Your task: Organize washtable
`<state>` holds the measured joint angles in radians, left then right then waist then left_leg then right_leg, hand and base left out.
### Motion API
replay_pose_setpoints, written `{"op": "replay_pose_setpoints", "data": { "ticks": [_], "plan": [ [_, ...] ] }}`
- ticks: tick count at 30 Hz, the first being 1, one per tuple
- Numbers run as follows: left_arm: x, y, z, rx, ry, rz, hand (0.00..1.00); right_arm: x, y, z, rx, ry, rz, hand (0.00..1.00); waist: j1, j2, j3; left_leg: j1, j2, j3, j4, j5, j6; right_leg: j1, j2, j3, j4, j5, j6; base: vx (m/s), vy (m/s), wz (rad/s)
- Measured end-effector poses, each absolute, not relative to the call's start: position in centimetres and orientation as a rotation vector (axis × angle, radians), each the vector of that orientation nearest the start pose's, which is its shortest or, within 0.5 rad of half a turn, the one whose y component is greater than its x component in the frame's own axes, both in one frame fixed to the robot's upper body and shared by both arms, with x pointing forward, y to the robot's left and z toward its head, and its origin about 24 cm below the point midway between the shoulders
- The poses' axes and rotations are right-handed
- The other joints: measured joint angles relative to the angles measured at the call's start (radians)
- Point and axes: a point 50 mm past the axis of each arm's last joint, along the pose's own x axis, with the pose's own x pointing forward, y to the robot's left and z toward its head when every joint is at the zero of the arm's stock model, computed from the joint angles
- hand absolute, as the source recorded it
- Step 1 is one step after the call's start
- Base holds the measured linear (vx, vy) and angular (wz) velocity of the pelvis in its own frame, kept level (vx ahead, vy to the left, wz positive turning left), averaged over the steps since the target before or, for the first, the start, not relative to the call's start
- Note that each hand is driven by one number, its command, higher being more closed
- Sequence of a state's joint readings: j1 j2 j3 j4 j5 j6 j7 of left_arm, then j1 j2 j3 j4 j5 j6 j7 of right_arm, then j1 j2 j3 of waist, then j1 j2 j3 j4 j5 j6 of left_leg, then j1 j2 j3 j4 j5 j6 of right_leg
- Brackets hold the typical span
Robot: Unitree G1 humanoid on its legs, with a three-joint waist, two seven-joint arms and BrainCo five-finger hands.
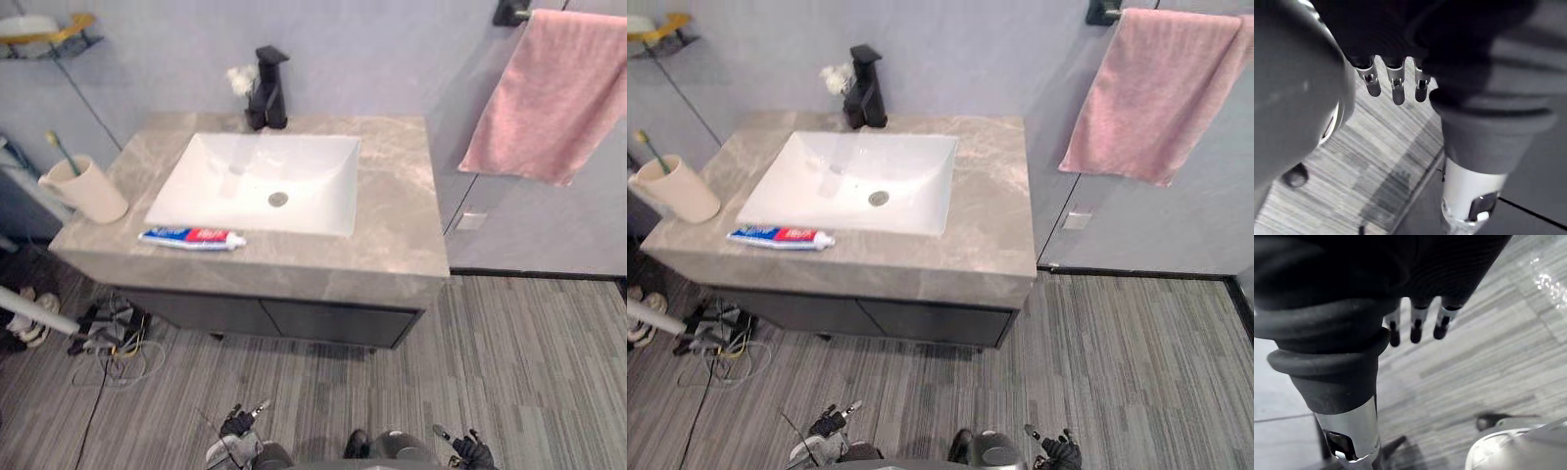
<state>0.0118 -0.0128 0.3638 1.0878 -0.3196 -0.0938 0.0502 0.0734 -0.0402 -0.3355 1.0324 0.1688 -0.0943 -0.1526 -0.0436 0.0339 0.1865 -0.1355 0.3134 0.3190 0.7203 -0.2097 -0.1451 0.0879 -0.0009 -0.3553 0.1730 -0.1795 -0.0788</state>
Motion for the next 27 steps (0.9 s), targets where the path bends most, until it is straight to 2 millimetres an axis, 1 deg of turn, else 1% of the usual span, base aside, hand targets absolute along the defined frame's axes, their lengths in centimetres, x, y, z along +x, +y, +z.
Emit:
{"op": "replay_pose_setpoints", "data": {
  "ticks": [1, 2, 3, 4, 5, 6, 7, 8, 9, 10, 11, 12, 13, 14, 15, 16, 17, 18, 19, 20, 22, 23, 24, 25, 26, 27],
  "plan": [
    [11.1, 19.3, -15.8, -0.444, 0.953, 0.566, 0.0, 9.7, -21.7, -15.5, 0.192, 0.986, -0.588, 0.0, 0.001, -0.002, 0.001, -0.005, -0.02, -0.041, -0.09, 0.0, 0.0, 0.015, -0.013, 0.024, -0.006, 0.002, 0.012, 0.31, 0.252, -1.01],
    [11.2, 19.4, -15.8, -0.439, 0.95, 0.569, 0.0, 9.7, -21.6, -15.5, 0.193, 0.984, -0.585, 0.0, 0.0, -0.007, 0.004, -0.005, -0.05, -0.107, -0.239, 0.005, -0.001, 0.033, -0.032, 0.062, -0.02, -0.001, 0.042, 0.24, 0.247, -0.86],
    [11.2, 19.4, -15.8, -0.435, 0.949, 0.569, 0.0, 9.6, -21.6, -15.6, 0.194, 0.986, -0.585, 0.0, -0.001, -0.008, 0.004, -0.005, -0.058, -0.134, -0.292, 0.007, 0.001, 0.037, -0.04, 0.073, -0.022, 0.0, 0.054, 0.23, 0.268, -0.79],
    [11.2, 19.5, -15.8, -0.43, 0.948, 0.57, 0.0, 9.5, -21.5, -15.6, 0.196, 0.987, -0.586, 0.0, -0.002, -0.011, 0.006, -0.003, -0.068, -0.168, -0.359, 0.009, 0.0, 0.047, -0.053, 0.093, -0.024, -0.004, 0.074, 0.18, 0.258, -0.58],
    [11.2, 19.5, -15.8, -0.423, 0.95, 0.573, 0.0, 9.0, -21.7, -15.6, 0.187, 0.995, -0.591, 0.0, -0.003, -0.011, 0.006, 0.002, -0.075, -0.193, -0.431, 0.046, 0.015, 0.052, -0.068, 0.115, -0.023, -0.012, 0.103, 0.26, 0.453, -0.58],
    [11.1, 19.3, -15.8, -0.419, 0.957, 0.564, 0.0, 8.3, -22.1, -15.7, 0.166, 1.009, -0.592, 0.0, -0.005, 0.002, 0.003, 0.01, -0.076, -0.206, -0.472, 0.171, 0.023, 0.065, -0.072, 0.133, -0.02, -0.027, 0.141, 0.22, 0.391, -0.43],
    [11.0, 19.3, -15.9, -0.41, 0.962, 0.555, 0.0, 7.9, -22.1, -15.8, 0.161, 1.024, -0.588, 0.0, -0.004, 0.003, -0.001, 0.011, -0.075, -0.207, -0.459, 0.166, -0.011, 0.07, -0.084, 0.143, -0.016, -0.036, 0.156, 0.21, 0.408, -0.37],
    [10.8, 20.3, -15.8, -0.37, 0.961, 0.555, 0.0, 7.4, -21.3, -16.1, 0.169, 1.049, -0.574, 0.0, -0.006, -0.043, -0.01, 0.012, -0.113, -0.179, -0.438, 0.155, 0.006, 0.06, -0.131, 0.148, -0.012, -0.031, 0.191, 0.15, 0.296, -0.5],
    [10.5, 21.3, -15.7, -0.341, 0.964, 0.568, 0.0, 7.2, -20.6, -16.3, 0.179, 1.061, -0.557, 0.0, -0.001, -0.071, -0.016, 0.007, -0.131, -0.15, -0.409, 0.113, 0.022, 0.055, -0.163, 0.15, -0.027, -0.016, 0.213, 0.22, 0.426, -0.54],
    [10.3, 21.6, -15.7, -0.335, 0.974, 0.57, 0.0, 7.2, -20.3, -16.3, 0.182, 1.065, -0.553, 0.0, -0.001, -0.079, -0.015, 0.002, -0.135, -0.139, -0.382, 0.095, 0.029, 0.058, -0.173, 0.157, -0.034, -0.009, 0.223, 0.17, 0.386, -0.58],
    [10.0, 21.6, -15.9, -0.317, 0.996, 0.558, 0.0, 6.8, -20.2, -16.5, 0.186, 1.082, -0.556, 0.0, -0.002, -0.085, -0.016, -0.002, -0.142, -0.116, -0.33, 0.06, 0.044, 0.068, -0.188, 0.168, -0.046, 0.008, 0.248, 0.12, 0.302, -0.38],
    [10.0, 21.5, -15.9, -0.302, 1.003, 0.543, 0.0, 6.7, -20.3, -16.5, 0.187, 1.085, -0.562, 0.0, -0.002, -0.083, -0.016, 0.0, -0.145, -0.106, -0.318, 0.047, 0.052, 0.07, -0.197, 0.167, -0.049, 0.019, 0.259, 0.05, 0.276, -0.51],
    [9.7, 21.2, -16.1, -0.277, 1.026, 0.511, 0.0, 6.6, -20.6, -16.5, 0.192, 1.083, -0.577, 0.0, -0.009, -0.071, -0.022, 0.016, -0.16, -0.075, -0.342, 0.036, 0.063, 0.06, -0.217, 0.168, -0.057, 0.057, 0.27, 0.01, 0.248, -0.42],
    [9.6, 21.0, -16.1, -0.262, 1.04, 0.493, 0.0, 6.6, -20.8, -16.4, 0.193, 1.082, -0.583, 0.0, -0.014, -0.064, -0.023, 0.03, -0.167, -0.065, -0.369, 0.037, 0.064, 0.052, -0.225, 0.168, -0.057, 0.076, 0.27, -0.01, 0.239, -0.47],
    [9.3, 20.7, -16.3, -0.236, 1.062, 0.465, 0.0, 6.5, -21.0, -16.4, 0.194, 1.08, -0.595, 0.0, -0.024, -0.062, -0.031, 0.052, -0.182, -0.055, -0.421, 0.052, 0.077, 0.04, -0.232, 0.173, -0.054, 0.106, 0.269, -0.03, 0.242, -0.42],
    [8.6, 20.4, -16.5, -0.182, 1.097, 0.413, 0.0, 6.1, -21.6, -16.4, 0.185, 1.086, -0.614, 0.0, -0.038, -0.036, -0.049, 0.088, -0.208, -0.031, -0.536, 0.106, 0.093, -0.001, -0.244, 0.177, -0.042, 0.164, 0.262, -0.03, 0.187, -0.34],
    [8.6, 20.3, -16.5, -0.171, 1.102, 0.4, 0.0, 5.9, -21.7, -16.4, 0.183, 1.091, -0.617, 0.0, -0.039, -0.03, -0.052, 0.095, -0.213, -0.026, -0.56, 0.119, 0.095, -0.009, -0.244, 0.178, -0.037, 0.173, 0.263, -0.02, 0.173, -0.27],
    [8.5, 19.9, -16.6, -0.137, 1.112, 0.36, 0.0, 5.6, -22.0, -16.4, 0.178, 1.103, -0.626, 0.0, -0.048, -0.018, -0.057, 0.115, -0.226, -0.018, -0.631, 0.154, 0.1, -0.035, -0.247, 0.181, -0.023, 0.194, 0.258, -0.02, 0.13, -0.11],
    [8.4, 19.7, -16.7, -0.112, 1.12, 0.332, 0.0, 5.4, -22.1, -16.4, 0.173, 1.111, -0.628, 0.0, -0.053, -0.016, -0.058, 0.131, -0.235, -0.014, -0.688, 0.185, 0.105, -0.057, -0.247, 0.184, -0.012, 0.211, 0.253, -0.02, 0.143, -0.11],
    [8.5, 19.6, -16.7, -0.085, 1.122, 0.305, 0.0, 5.4, -22.0, -16.4, 0.171, 1.115, -0.622, 0.0, -0.053, -0.004, -0.065, 0.146, -0.242, -0.011, -0.738, 0.213, 0.108, -0.074, -0.247, 0.188, 0.004, 0.219, 0.247, -0.04, 0.138, -0.03],
    [8.6, 20.1, -16.6, -0.072, 1.117, 0.293, 0.0, 5.7, -21.9, -16.4, 0.165, 1.113, -0.606, 0.0, -0.052, -0.016, -0.058, 0.159, -0.247, -0.011, -0.789, 0.238, 0.109, -0.094, -0.244, 0.187, 0.029, 0.226, 0.238, -0.06, 0.064, 0.06],
    [8.5, 20.8, -16.5, -0.057, 1.116, 0.298, 0.0, 6.0, -21.5, -16.4, 0.163, 1.107, -0.587, 0.0, -0.052, -0.027, -0.052, 0.164, -0.247, -0.017, -0.802, 0.246, 0.109, -0.094, -0.242, 0.184, 0.04, 0.227, 0.236, -0.07, 0.015, 0.11],
    [8.3, 20.8, -16.5, -0.061, 1.121, 0.295, 0.0, 6.4, -21.2, -16.3, 0.155, 1.099, -0.555, 0.0, -0.048, -0.035, -0.054, 0.166, -0.249, -0.018, -0.812, 0.248, 0.11, -0.093, -0.241, 0.181, 0.04, 0.227, 0.235, -0.07, -0.005, 0.12],
    [8.2, 21.0, -16.4, -0.055, 1.116, 0.305, 0.0, 6.6, -21.0, -16.3, 0.142, 1.091, -0.533, 0.0, -0.042, -0.037, -0.053, 0.165, -0.25, -0.02, -0.818, 0.247, 0.111, -0.091, -0.241, 0.179, 0.04, 0.226, 0.234, -0.1, -0.016, 0.04],
    [8.1, 21.1, -16.4, -0.055, 1.109, 0.319, 0.0, 6.8, -21.2, -16.2, 0.126, 1.084, -0.521, 0.0, -0.029, -0.04, -0.053, 0.165, -0.251, -0.021, -0.819, 0.245, 0.114, -0.085, -0.241, 0.174, 0.037, 0.226, 0.233, -0.08, -0.036, 0.11],
    [8.2, 21.2, -16.3, -0.042, 1.096, 0.32, 0.0, 6.9, -21.0, -16.2, 0.113, 1.087, -0.5, 0.0, -0.022, -0.044, -0.055, 0.166, -0.252, -0.033, -0.819, 0.245, 0.114, -0.071, -0.241, 0.161, 0.029, 0.215, 0.215, -0.05, -0.043, 0.17]
  ]
}}
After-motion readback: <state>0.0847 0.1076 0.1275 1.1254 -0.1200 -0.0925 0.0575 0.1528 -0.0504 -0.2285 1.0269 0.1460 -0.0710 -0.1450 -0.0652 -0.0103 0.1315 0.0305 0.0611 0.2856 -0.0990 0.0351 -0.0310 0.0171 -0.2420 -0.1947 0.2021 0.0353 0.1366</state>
